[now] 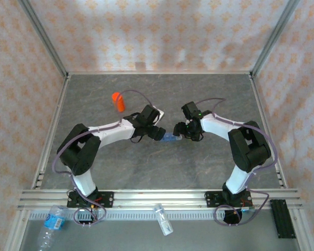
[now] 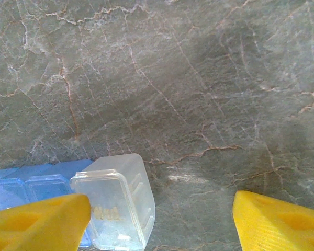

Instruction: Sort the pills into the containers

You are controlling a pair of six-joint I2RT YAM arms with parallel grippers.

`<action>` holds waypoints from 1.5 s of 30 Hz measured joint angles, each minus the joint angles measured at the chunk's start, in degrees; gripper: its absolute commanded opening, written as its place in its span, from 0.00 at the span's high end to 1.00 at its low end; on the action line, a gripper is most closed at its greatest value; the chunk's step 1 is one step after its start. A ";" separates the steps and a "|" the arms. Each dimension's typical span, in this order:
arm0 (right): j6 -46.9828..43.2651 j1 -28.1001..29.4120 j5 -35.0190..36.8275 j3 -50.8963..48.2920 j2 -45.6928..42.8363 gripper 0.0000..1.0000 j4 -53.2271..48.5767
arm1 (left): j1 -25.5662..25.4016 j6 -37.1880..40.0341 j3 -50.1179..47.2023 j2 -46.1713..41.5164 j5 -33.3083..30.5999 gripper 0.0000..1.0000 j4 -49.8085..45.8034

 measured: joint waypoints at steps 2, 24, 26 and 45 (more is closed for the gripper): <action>0.00 0.00 0.00 0.00 0.00 0.26 0.00 | 0.02 -0.31 0.39 0.61 0.07 0.14 0.07; -0.02 0.00 -0.02 0.00 0.00 0.26 0.00 | 0.15 -2.03 1.01 4.33 0.72 0.14 1.86; -0.02 0.00 -0.02 0.00 0.00 0.26 0.00 | 0.35 -2.40 1.01 4.31 0.76 0.14 2.21; 0.00 0.00 -0.44 -0.59 -0.02 0.26 1.07 | 2.01 -6.23 1.01 4.31 0.46 0.14 3.89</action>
